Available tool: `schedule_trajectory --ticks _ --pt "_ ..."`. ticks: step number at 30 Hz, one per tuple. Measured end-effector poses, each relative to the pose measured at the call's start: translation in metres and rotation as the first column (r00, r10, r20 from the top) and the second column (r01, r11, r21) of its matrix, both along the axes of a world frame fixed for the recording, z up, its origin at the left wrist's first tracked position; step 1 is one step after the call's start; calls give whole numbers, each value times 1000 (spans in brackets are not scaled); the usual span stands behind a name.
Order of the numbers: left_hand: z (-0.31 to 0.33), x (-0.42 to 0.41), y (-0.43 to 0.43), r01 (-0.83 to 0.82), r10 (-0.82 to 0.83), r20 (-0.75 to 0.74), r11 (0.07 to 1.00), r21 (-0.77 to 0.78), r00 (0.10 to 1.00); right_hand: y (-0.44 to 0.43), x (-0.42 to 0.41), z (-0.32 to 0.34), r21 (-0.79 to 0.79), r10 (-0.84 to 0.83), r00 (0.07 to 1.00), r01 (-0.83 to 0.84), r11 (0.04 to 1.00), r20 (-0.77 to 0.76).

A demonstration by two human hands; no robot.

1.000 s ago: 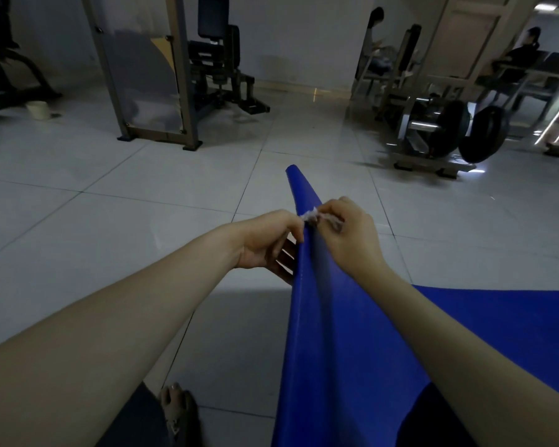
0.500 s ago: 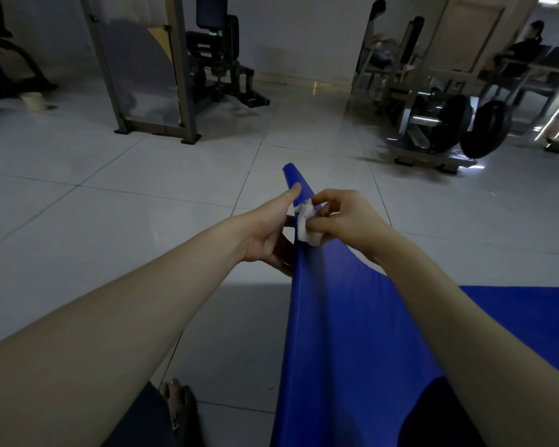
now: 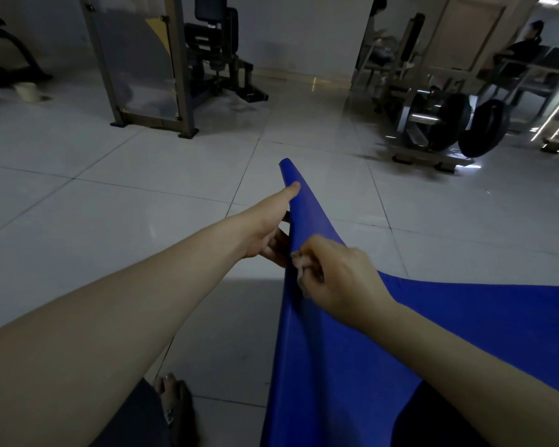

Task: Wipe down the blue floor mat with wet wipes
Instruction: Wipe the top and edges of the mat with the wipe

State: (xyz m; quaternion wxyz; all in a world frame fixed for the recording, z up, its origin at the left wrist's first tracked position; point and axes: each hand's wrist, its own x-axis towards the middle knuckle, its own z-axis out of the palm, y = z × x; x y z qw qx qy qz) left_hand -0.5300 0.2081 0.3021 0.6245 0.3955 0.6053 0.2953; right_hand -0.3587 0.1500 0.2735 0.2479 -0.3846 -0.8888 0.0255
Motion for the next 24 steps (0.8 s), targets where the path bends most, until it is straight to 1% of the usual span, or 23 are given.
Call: schedule_trajectory --ticks 3,5,7,10,12,15,20,22,24 --pt "4 7 -2 40 -38 -41 999 33 998 31 -11 19 5 -144 985 145 989 -95" --pt "7 11 -4 44 -40 -59 997 59 997 52 -19 30 -68 -235 951 226 972 -198" --pt "9 12 -6 27 -23 -62 997 72 998 60 -23 32 -171 -272 929 234 957 -250" --pt "9 9 -6 24 -19 -61 997 72 998 54 -22 29 -267 -201 952 136 954 -233" --pt "6 7 -5 7 -1 -71 997 75 997 54 -16 26 -272 -147 974 96 958 -173" --pt "3 6 -6 -34 39 -56 996 83 998 63 -5 20 -245 -117 990 94 965 -84" --pt "2 6 -5 -62 67 -57 995 73 996 66 -10 17 -189 -126 984 101 977 -129" --pt "2 6 -3 -62 66 -61 997 53 996 65 -15 18 -215 -159 971 119 969 -180" --pt "1 5 -2 -60 63 -65 997 41 996 56 -17 18 -224 -144 969 98 970 -200"
